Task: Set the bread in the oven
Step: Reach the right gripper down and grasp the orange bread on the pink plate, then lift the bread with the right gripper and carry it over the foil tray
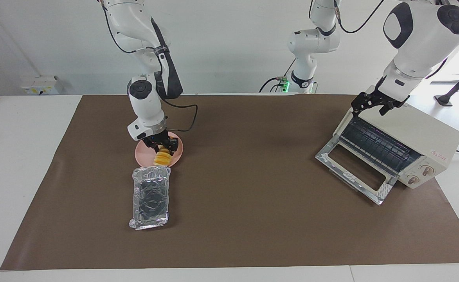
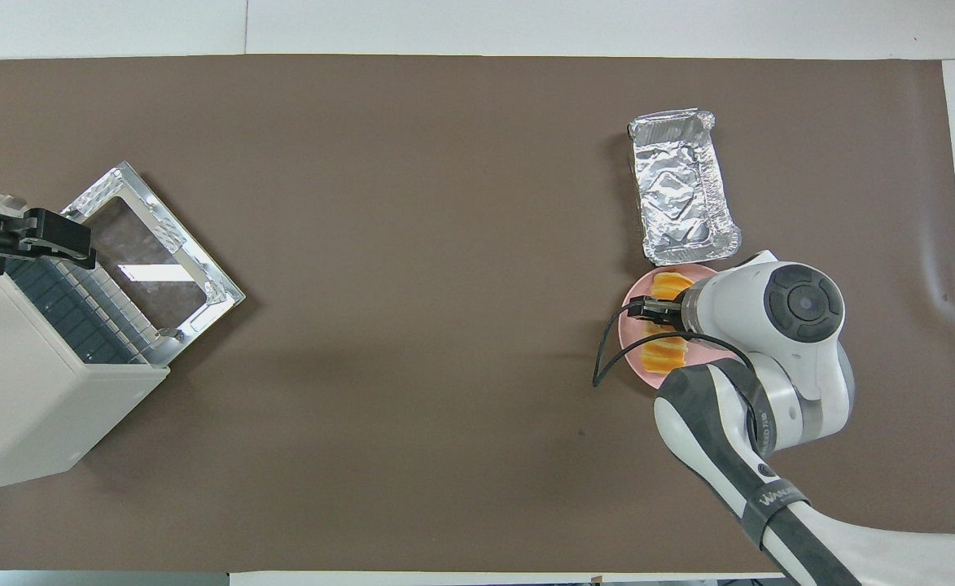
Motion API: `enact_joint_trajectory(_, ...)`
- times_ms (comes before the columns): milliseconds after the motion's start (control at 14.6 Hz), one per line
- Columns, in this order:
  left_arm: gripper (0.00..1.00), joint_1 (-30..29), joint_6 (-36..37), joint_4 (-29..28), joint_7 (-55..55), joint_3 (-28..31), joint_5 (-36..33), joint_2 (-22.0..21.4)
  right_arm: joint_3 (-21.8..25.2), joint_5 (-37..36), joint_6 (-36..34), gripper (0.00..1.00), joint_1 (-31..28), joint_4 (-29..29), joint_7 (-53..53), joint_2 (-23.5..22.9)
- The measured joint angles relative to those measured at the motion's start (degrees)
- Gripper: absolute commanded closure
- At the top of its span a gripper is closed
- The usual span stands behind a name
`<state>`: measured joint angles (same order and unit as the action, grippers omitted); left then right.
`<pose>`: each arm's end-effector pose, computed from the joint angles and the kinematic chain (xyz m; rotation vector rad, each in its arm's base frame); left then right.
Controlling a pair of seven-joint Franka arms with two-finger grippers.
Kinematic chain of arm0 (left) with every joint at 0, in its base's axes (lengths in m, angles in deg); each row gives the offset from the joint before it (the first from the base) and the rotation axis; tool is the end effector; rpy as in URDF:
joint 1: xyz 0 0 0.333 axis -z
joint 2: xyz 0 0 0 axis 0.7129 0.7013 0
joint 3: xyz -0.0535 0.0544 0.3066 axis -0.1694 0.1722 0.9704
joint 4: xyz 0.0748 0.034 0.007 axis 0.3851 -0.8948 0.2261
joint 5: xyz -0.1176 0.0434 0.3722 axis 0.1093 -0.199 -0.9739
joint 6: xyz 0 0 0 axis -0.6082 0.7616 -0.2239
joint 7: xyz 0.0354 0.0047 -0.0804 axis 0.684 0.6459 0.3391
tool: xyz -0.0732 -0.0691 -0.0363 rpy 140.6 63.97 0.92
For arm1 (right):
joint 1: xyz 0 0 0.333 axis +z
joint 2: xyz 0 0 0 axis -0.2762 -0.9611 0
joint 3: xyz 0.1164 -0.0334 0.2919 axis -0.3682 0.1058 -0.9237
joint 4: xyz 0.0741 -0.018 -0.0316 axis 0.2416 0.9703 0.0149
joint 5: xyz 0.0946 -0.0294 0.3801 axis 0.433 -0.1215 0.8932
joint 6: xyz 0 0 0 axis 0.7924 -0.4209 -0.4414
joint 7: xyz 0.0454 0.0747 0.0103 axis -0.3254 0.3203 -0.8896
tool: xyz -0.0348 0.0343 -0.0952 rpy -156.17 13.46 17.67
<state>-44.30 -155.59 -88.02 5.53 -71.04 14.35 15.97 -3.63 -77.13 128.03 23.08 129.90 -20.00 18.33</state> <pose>0.5584 -0.0266 0.5878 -3.1244 0.0223 0.1525 0.5026 0.1152 0.3078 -3.0999 0.3410 -0.0666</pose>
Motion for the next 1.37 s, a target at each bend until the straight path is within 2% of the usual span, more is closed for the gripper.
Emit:
enact_joint_trajectory(206, 0.0, 0.0, 0.0, 0.0, 0.0, 0.0, 0.0, 0.0, 0.0, 0.0, -0.27, 1.0, 0.0, -0.24, 0.0, 0.01)
enact_joint_trajectory(343, 0.0, 0.0, 0.0, 0.0, 0.0, 0.0, 0.0, 0.0, 0.06, -0.04, -3.18, 1.0, -0.06, -1.75, -0.13, 0.01)
enact_joint_trajectory(618, 0.0, 0.0, 0.0, 0.0, 0.0, 0.0, 0.0, 0.0, 0.31, -0.1, -18.07, 1.0, -1.24, -12.88, -1.02, 0.0)
enact_joint_trajectory(824, 0.0, 0.0, 0.0, 0.0, 0.0, 0.0, 0.0, 0.0, 0.43, -0.09, -24.84, 1.0, -2.85, -21.35, -4.94, -1.08)
enact_joint_trajectory(1099, 0.0, 0.0, 0.0, 0.0, 0.0, 0.0, 0.0, 0.0, 0.45, -0.06, -27.15, 1.0, -4.4, -28.59, -9.56, -4.48)
enact_joint_trajectory(1374, 0.0, 0.0, 0.0, 0.0, 0.0, 0.0, 0.0, 0.0, 0.48, -0.06, -23.68, 1.0, -5.67, -31.19, -20.39, -8.48)
